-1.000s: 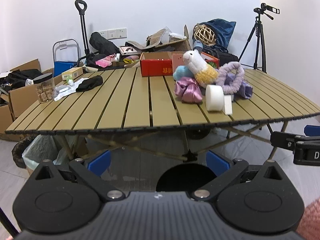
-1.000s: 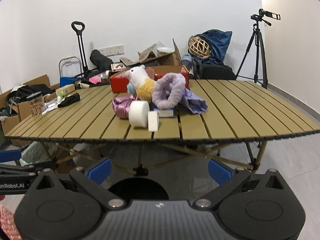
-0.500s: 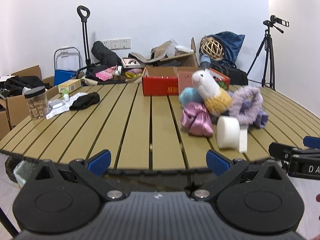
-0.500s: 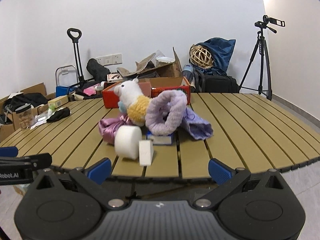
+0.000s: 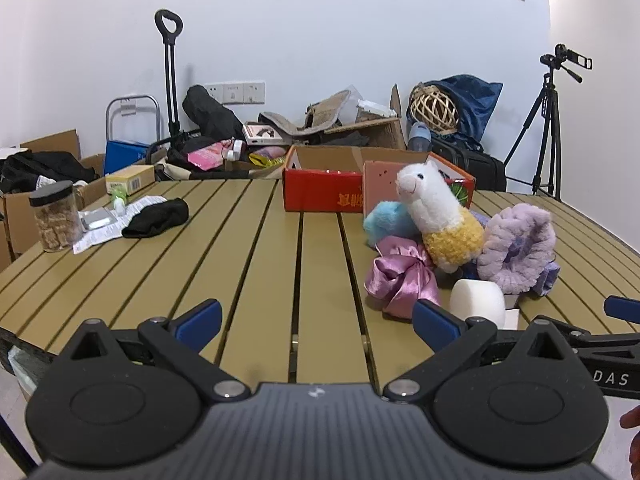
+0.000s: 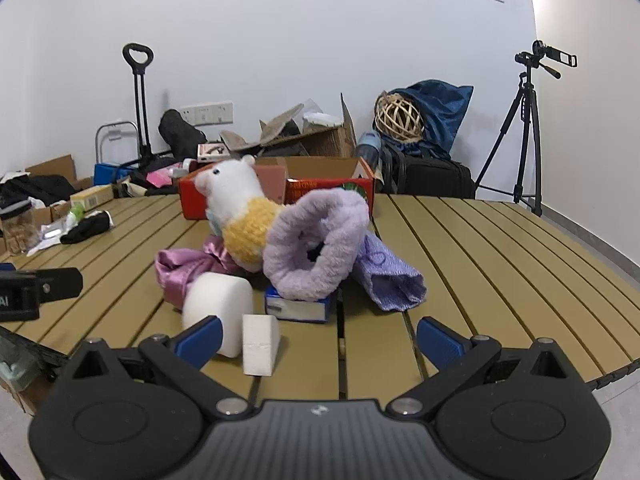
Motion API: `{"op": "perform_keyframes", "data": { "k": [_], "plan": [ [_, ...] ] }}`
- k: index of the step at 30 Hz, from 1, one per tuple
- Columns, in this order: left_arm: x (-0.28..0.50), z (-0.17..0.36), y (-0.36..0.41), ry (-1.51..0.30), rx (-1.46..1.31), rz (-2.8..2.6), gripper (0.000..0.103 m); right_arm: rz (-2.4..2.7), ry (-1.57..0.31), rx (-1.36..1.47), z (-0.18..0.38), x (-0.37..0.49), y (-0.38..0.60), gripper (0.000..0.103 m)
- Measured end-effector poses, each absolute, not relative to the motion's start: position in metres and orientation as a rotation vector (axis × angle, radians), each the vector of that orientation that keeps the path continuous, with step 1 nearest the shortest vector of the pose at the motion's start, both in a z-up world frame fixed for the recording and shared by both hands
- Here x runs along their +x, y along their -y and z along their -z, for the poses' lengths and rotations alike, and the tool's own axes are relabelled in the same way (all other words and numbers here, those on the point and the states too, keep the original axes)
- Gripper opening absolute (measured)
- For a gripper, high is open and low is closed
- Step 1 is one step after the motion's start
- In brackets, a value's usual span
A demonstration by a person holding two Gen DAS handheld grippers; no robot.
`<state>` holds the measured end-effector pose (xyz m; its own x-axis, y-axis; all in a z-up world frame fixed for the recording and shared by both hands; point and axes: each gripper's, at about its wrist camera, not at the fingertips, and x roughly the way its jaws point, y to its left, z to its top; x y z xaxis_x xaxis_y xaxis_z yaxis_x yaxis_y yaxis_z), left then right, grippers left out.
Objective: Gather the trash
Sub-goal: 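Move right tool to the white tape roll and close on it while left tool approaches the pink scrunchie, then close the left gripper on the pink satin scrunchie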
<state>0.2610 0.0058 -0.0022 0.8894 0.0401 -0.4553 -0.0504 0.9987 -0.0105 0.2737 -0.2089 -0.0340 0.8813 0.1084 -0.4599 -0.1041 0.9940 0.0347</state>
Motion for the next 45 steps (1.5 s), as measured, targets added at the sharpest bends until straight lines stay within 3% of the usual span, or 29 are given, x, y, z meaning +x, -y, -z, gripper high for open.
{"op": "perform_keyframes", "data": {
  "k": [15, 19, 21, 26, 28, 45],
  "plan": [
    [0.275, 0.005, -0.039, -0.482, -0.053, -0.126, 0.103, -0.203, -0.390, -0.046, 0.031, 0.295, 0.156, 0.102],
    [0.278, 0.004, -0.053, -0.493, -0.074, -0.151, 0.103, -0.217, -0.399, -0.088, 0.032, 0.304, 0.136, 0.084],
    [0.280, 0.005, -0.060, -0.500, -0.084, -0.162, 0.103, -0.212, -0.421, -0.091, 0.035, 0.310, 0.130, 0.083],
    [0.282, 0.005, -0.069, -0.508, -0.099, -0.178, 0.103, -0.198, -0.460, -0.079, 0.044, 0.320, 0.126, 0.039],
    [0.281, 0.005, -0.069, -0.510, -0.099, -0.178, 0.103, -0.192, -0.460, -0.071, 0.045, 0.321, 0.126, 0.029],
    [0.284, 0.010, -0.046, -0.513, -0.067, -0.132, 0.103, -0.206, -0.328, 0.060, 0.029, 0.308, 0.161, 0.028]
  ]
}}
